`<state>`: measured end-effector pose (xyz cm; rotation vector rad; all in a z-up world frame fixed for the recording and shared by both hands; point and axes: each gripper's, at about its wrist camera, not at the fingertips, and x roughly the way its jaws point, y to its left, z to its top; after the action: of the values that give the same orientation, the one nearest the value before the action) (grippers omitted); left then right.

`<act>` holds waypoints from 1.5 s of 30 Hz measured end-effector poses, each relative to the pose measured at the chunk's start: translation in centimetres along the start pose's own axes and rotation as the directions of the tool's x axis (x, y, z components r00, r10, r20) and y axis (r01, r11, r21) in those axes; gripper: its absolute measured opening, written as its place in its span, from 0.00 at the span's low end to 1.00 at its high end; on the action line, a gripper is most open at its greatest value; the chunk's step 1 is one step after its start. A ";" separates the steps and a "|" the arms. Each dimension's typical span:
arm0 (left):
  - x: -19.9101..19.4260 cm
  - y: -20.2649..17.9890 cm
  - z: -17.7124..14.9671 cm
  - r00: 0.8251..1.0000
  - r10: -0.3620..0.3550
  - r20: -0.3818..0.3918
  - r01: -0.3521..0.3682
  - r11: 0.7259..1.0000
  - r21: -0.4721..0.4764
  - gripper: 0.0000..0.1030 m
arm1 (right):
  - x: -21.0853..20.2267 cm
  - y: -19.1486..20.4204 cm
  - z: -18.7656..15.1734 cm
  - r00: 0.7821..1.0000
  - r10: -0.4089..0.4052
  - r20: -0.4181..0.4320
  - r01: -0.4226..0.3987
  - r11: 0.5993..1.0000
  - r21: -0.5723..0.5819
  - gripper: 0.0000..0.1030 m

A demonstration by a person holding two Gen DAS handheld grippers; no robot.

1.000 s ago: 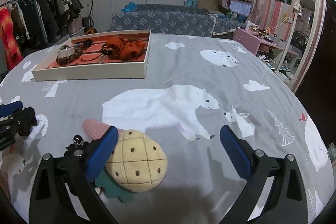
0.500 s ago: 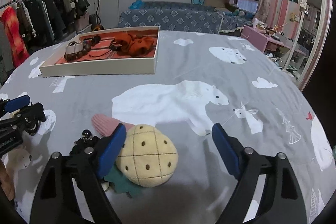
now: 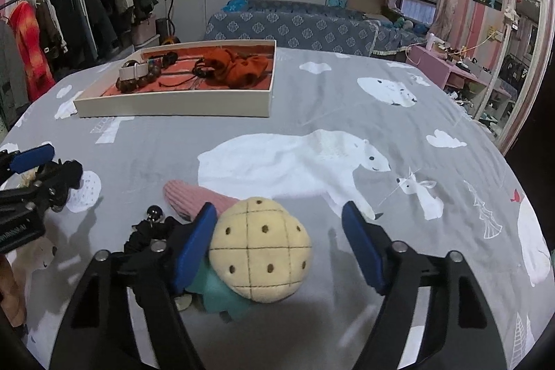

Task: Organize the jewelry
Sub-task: 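Grasp the black claw clip with left tool while right tool grasps the plush keychain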

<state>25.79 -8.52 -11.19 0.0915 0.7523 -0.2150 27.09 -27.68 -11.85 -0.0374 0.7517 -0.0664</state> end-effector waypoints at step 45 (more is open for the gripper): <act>1.4 1.5 0.5 1.000 0.012 -0.028 -0.013 0.999 -0.046 0.13 | -0.4 -0.6 0.3 0.999 0.043 0.015 -0.043 0.999 0.025 0.44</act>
<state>27.44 -7.34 -11.77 0.0552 0.7839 -0.1844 27.00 -28.20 -11.32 0.0023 0.7364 -0.0344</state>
